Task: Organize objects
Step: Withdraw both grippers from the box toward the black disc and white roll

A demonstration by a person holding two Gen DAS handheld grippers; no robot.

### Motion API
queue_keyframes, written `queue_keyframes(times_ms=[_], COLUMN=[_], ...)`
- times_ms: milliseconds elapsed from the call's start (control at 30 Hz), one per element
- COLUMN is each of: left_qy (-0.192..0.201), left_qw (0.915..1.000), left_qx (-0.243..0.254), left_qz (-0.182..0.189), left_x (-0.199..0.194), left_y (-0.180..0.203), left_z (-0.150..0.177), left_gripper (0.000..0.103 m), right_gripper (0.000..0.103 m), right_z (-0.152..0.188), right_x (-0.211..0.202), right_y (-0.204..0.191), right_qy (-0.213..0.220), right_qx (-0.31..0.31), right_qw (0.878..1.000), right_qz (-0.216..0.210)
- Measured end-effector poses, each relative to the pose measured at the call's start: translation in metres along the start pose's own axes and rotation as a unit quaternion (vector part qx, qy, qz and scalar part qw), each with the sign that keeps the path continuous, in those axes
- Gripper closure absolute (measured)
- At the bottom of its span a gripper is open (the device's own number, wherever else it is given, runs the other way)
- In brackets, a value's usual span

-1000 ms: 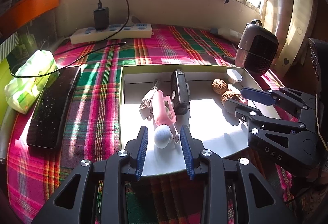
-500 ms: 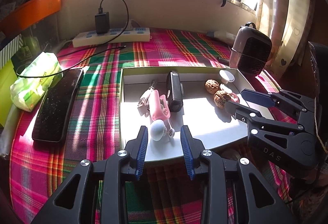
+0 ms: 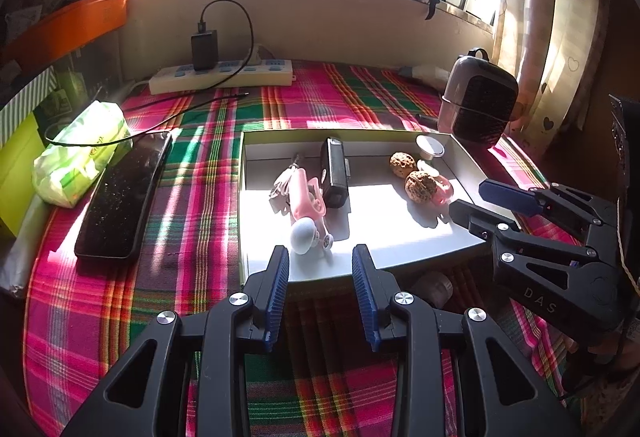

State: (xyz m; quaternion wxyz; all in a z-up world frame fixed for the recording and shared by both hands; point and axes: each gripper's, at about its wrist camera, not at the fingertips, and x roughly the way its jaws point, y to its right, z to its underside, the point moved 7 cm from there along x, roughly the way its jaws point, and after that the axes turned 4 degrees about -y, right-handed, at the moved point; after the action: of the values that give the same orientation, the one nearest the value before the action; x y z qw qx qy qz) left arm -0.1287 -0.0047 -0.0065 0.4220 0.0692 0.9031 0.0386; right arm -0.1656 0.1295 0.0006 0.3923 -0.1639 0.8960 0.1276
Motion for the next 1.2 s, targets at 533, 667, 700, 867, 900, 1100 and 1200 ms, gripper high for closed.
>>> queue_keyframes(times_ms=[533,667,700,867,900,1100,1200], left_qy=[-0.015,-0.019,-0.02,-0.028,-0.029,-0.037,-0.042], left_qw=[0.9997,0.999,0.9987,0.9976,0.9975,0.9964,0.9965], left_qx=[0.004,0.012,0.013,0.017,0.017,0.026,0.031], left_qz=[0.017,0.04,0.045,0.061,0.062,0.071,0.065], left_x=[-0.009,-0.007,-0.006,0.0,0.001,0.009,0.014], left_y=[0.01,0.021,0.023,0.032,0.033,0.043,0.046], left_z=[0.029,0.032,0.033,0.036,0.036,0.035,0.035], left_gripper=[0.072,0.066,0.065,0.065,0.065,0.063,0.063], right_gripper=[0.064,0.064,0.064,0.064,0.064,0.064,0.064], right_z=[0.029,0.036,0.039,0.049,0.051,0.058,0.059], right_x=[-0.024,-0.028,-0.029,-0.029,-0.029,-0.03,-0.03], right_y=[0.008,0.009,0.01,0.013,0.014,0.017,0.018], right_qy=[0.01,0.012,0.012,0.006,0.005,0.002,0.0], right_qx=[0.026,0.031,0.033,0.042,0.043,0.05,0.053], right_qw=[1.0,0.999,0.999,0.999,0.999,0.999,0.999], right_qz=[0.0,-0.003,-0.003,-0.008,-0.009,-0.012,-0.013])
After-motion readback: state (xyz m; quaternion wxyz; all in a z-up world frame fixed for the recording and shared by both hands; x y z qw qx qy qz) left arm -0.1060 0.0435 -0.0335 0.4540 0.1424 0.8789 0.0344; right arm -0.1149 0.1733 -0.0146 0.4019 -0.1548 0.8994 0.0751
